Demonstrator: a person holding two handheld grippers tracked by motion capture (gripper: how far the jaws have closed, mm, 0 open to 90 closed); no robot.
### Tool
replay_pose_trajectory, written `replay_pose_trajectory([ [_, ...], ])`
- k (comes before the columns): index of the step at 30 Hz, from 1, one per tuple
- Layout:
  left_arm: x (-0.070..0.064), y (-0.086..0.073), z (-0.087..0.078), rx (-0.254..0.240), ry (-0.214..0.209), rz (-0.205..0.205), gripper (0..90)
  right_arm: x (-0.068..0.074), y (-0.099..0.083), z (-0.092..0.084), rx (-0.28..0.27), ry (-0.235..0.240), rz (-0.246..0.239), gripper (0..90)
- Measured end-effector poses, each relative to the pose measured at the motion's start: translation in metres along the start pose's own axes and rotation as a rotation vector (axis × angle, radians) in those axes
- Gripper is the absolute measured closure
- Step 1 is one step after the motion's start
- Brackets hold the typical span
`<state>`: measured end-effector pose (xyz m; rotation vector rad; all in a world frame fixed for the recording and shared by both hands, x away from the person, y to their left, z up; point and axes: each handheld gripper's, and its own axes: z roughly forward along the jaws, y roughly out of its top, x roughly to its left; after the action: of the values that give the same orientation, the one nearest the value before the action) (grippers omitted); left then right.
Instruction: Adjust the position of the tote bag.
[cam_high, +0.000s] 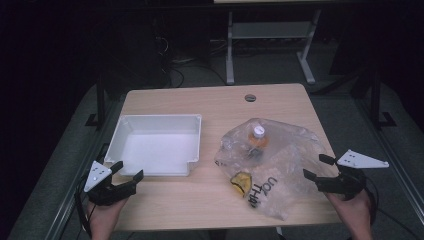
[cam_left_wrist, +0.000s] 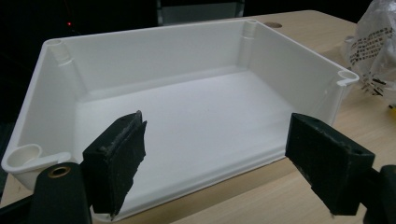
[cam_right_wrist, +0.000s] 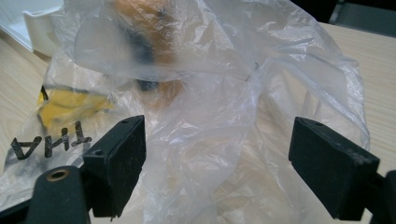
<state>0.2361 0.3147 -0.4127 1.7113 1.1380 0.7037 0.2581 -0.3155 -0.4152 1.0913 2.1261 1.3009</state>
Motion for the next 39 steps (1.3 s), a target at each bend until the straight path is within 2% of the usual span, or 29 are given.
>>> replay_pose_trajectory([
  [6,0.004,0.000,-0.003,0.002,0.001,-0.014,19.4,-0.002,0.000,0.001,0.004,0.006,-0.005,18.4],
  [11,0.006,0.000,-0.007,-0.013,-0.008,-0.006,19.4,-0.002,0.001,0.000,0.010,0.010,-0.009,18.3],
  [14,0.008,0.003,-0.011,-0.020,-0.045,0.006,19.0,0.002,0.004,-0.003,-0.008,0.004,-0.026,18.4],
  [16,0.007,0.003,-0.011,-0.030,-0.052,0.001,18.9,0.002,0.005,-0.004,-0.010,0.002,-0.034,18.4],
  [21,0.006,0.003,-0.009,-0.026,-0.085,0.019,18.6,0.003,0.004,-0.003,-0.005,0.010,-0.040,18.4],
  [22,0.006,0.003,-0.008,-0.033,-0.112,0.025,18.6,0.001,0.003,-0.002,-0.003,0.014,-0.034,18.1],
  [23,0.006,0.003,-0.008,-0.033,-0.112,0.025,18.5,0.001,0.003,-0.002,-0.003,0.014,-0.034,18.1],
  [28,0.003,0.002,-0.006,-0.025,-0.179,0.040,18.2,-0.002,0.002,-0.002,-0.003,0.018,-0.033,18.0],
  [33,-0.002,0.002,-0.005,-0.017,-0.214,0.080,18.2,-0.001,0.003,-0.004,-0.015,0.021,-0.043,17.8],
  [39,-0.005,0.002,-0.002,0.000,-0.230,0.095,18.4,-0.002,0.002,-0.003,-0.008,0.022,-0.042,17.8],
])
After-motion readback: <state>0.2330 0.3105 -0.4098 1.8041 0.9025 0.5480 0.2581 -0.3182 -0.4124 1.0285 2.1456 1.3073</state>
